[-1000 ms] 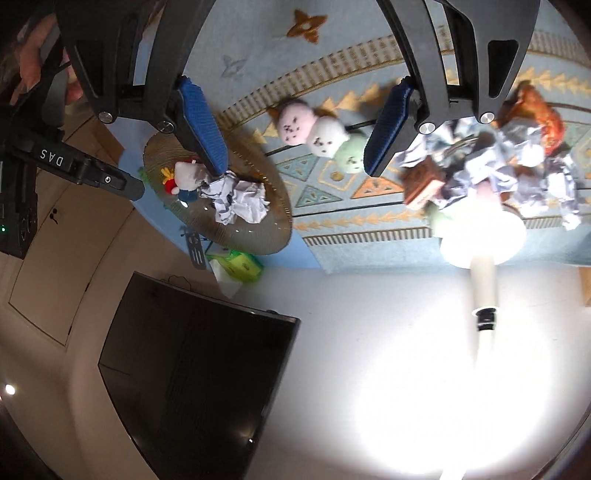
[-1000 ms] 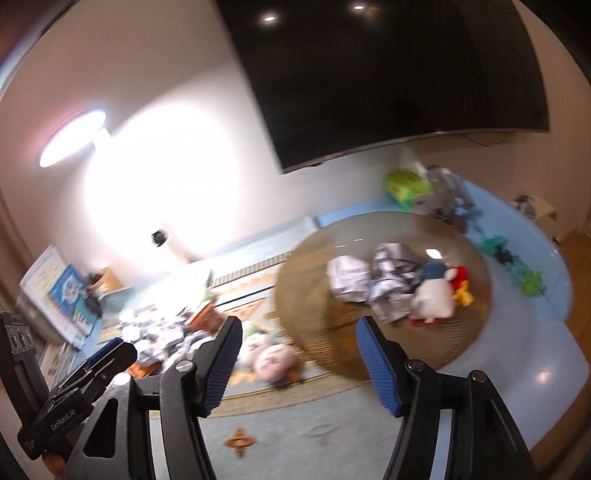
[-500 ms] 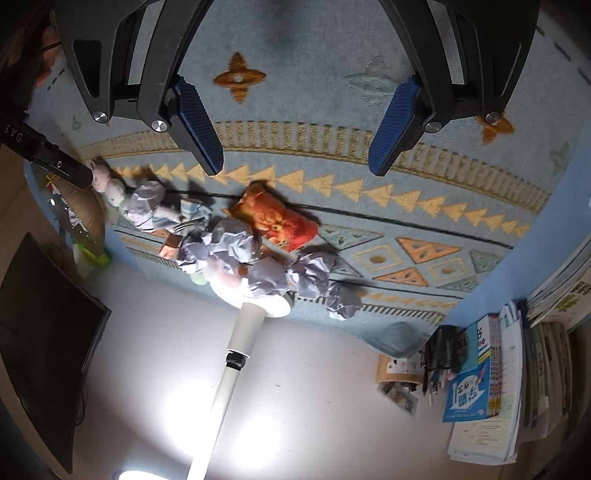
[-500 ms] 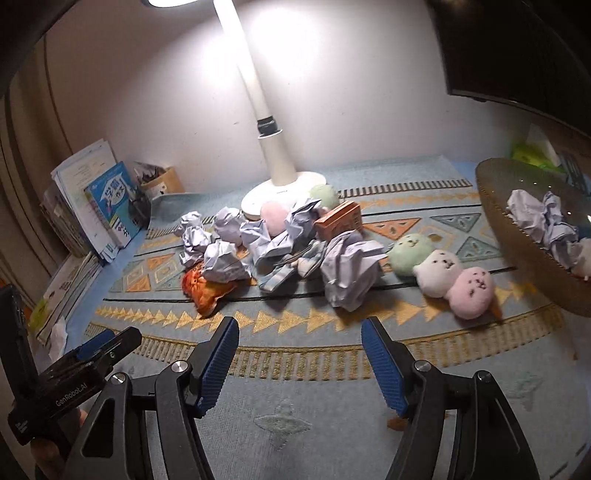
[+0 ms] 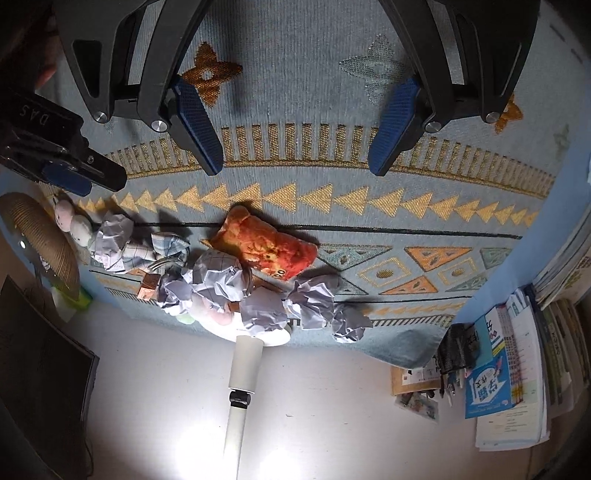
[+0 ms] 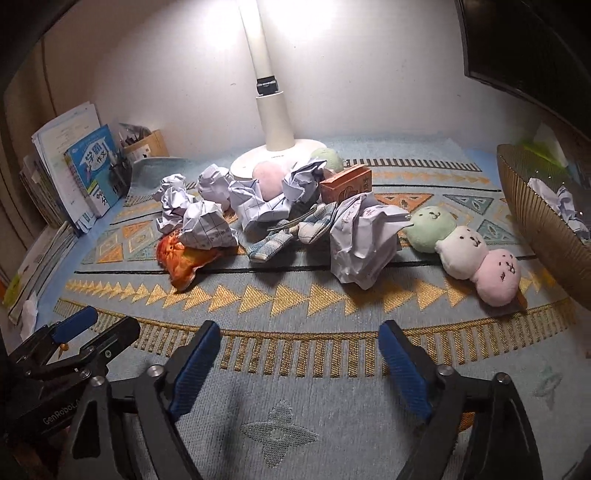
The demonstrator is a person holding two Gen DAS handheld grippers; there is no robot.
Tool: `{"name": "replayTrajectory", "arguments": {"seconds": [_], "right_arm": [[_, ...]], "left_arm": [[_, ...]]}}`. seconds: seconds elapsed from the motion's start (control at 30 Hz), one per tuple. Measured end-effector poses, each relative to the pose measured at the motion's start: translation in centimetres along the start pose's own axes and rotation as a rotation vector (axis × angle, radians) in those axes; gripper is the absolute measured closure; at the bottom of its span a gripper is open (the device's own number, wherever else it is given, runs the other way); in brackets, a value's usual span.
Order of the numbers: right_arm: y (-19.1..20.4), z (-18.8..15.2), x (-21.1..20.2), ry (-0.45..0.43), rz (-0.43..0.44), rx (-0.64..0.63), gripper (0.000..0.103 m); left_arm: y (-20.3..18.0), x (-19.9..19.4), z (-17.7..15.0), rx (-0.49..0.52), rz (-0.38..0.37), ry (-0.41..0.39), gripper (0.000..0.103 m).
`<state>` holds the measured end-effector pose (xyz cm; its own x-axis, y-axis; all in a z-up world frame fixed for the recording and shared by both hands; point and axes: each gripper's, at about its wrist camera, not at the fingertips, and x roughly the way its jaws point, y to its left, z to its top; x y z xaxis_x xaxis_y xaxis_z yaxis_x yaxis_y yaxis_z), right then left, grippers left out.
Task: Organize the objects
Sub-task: 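Move both tools back over the rug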
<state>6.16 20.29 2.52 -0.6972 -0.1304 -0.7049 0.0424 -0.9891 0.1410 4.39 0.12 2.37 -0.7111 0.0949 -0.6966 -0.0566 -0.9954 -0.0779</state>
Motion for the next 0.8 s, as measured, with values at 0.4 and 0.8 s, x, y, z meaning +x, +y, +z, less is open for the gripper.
{"name": "replayTrajectory", "arguments": {"seconds": [0.4, 0.8], "right_arm": [[0.7, -0.1, -0.7, -0.039, 0.02, -0.037, 0.008], [1.4, -0.2, -0.7, -0.039, 0.018, -0.074, 0.008]], "left_arm": [[1.4, 0.3, -0.1, -0.077, -0.108, 0.033, 0.023], [-0.1, -0.6, -0.2, 0.007, -0.017, -0.019, 0.023]]}}
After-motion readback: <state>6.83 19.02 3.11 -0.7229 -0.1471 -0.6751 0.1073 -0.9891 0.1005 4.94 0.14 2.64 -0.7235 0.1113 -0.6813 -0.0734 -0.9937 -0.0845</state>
